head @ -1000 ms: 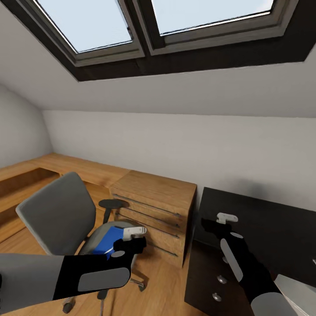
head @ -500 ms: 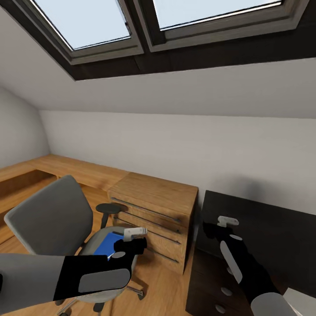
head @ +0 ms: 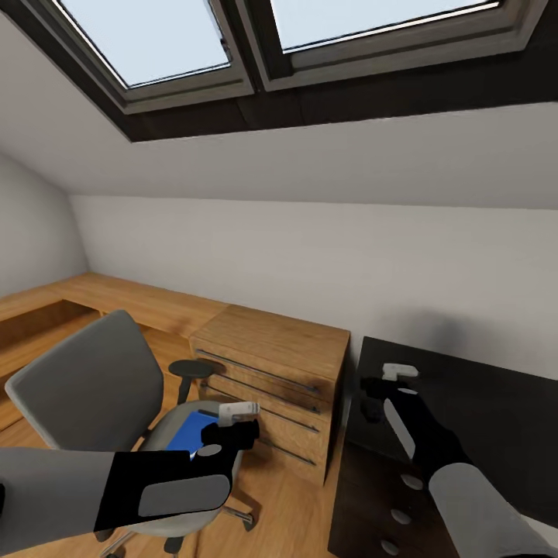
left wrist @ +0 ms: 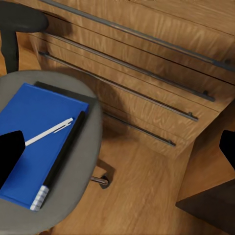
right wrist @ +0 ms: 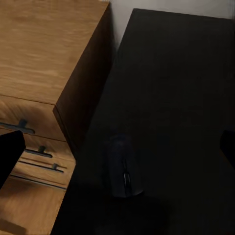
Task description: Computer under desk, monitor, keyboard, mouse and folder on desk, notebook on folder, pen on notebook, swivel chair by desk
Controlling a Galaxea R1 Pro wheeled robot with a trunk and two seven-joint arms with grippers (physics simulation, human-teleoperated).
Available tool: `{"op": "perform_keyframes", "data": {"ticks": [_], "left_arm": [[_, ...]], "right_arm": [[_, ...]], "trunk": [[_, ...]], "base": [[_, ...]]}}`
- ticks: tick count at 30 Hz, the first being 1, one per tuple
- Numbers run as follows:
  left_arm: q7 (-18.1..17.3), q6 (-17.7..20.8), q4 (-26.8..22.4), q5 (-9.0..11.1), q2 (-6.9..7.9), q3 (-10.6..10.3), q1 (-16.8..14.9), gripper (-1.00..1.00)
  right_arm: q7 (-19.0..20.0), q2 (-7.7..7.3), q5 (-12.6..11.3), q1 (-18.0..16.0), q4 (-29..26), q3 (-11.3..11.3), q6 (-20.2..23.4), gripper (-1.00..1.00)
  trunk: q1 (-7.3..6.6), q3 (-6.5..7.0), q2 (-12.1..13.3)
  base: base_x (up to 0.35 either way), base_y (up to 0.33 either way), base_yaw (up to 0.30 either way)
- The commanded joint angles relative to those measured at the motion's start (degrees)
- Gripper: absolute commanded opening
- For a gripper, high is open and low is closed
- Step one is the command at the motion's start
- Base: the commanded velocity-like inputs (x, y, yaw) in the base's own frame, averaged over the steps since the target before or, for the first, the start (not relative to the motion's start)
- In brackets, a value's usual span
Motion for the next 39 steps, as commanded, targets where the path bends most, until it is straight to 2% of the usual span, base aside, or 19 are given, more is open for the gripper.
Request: {"op": "perform_keyframes", "data": {"ticks": [1, 4, 10, 12, 14, 18, 19, 23, 39], "left_arm": [[0.0, -0.6, -0.1, 0.4, 0.01, -0.1, -0.1, 1.0], [0.0, -0.6, -0.1, 0.4, 0.01, -0.1, -0.1, 1.0], [0.1, -0.6, -0.4, 0.4, 0.02, -0.1, -0.1, 1.0], [0.1, -0.6, -0.6, 0.3, 0.05, -0.1, -0.1, 1.0], [0.1, -0.6, -1.7, 0.3, 0.13, -0.1, -0.1, 1.0], [0.2, -0.6, -7.3, 0.1, 0.66, 0.0, -0.1, 1.0], [0.2, -0.7, -10.1, 0.0, 1.43, 0.3, -0.1, 1.0], [0.4, -0.7, -10.9, 0.1, 1.73, 0.6, -0.1, 1.0], [0.5, -1.7, -10.9, 0.0, 1.56, 0.5, -0.1, 1.0]], "right_arm": [[-0.5, -0.07, -0.2, -1.0, 0.7, 0.3, 0.2, 1.0], [-0.5, -0.06, 0.6, -3.8, 3.4, 0.3, 0.1, 1.0], [-0.5, -0.07, 2.1, -12.3, 14.9, 0.3, -0.9, 1.0], [-0.5, -0.03, 2.3, -14.9, 20.6, 0.3, -3.4, 1.0], [-0.5, 0.19, 2.4, -16.0, 25.2, 0.3, -5.5, 1.0], [-0.5, 1.01, 2.4, -16.7, 28.7, 0.4, -6.6, 1.0], [-0.4, 2.34, 2.4, -16.8, 32.1, 0.4, -6.9, 1.0], [-0.3, 3.31, 2.5, -16.8, 34.8, 0.6, -7.1, 1.0], [0.1, 3.1, 2.1, -16.6, 34.9, 0.4, -7.3, 1.0]], "trunk": [[0.01, -0.08, -0.1], [0.01, -0.08, -0.1], [0.01, -0.08, -0.1], [0.01, -0.08, -0.1], [0.01, -0.08, -0.1], [0.01, -0.08, -0.1], [0.01, -0.08, -0.1], [0.23, -0.26, -0.5], [3.74, -3.13, -6.9]], "base": [[0.0, 0.0, 0.0], [0.0, 0.0, 0.0], [0.0, 0.0, 0.0], [0.0, 0.0, 0.0], [0.0, 0.0, 0.0], [0.0, 0.0, 0.0], [0.0, 0.0, 0.0], [0.0, 0.0, 0.0], [0.0, 0.0, 0.0]]}}
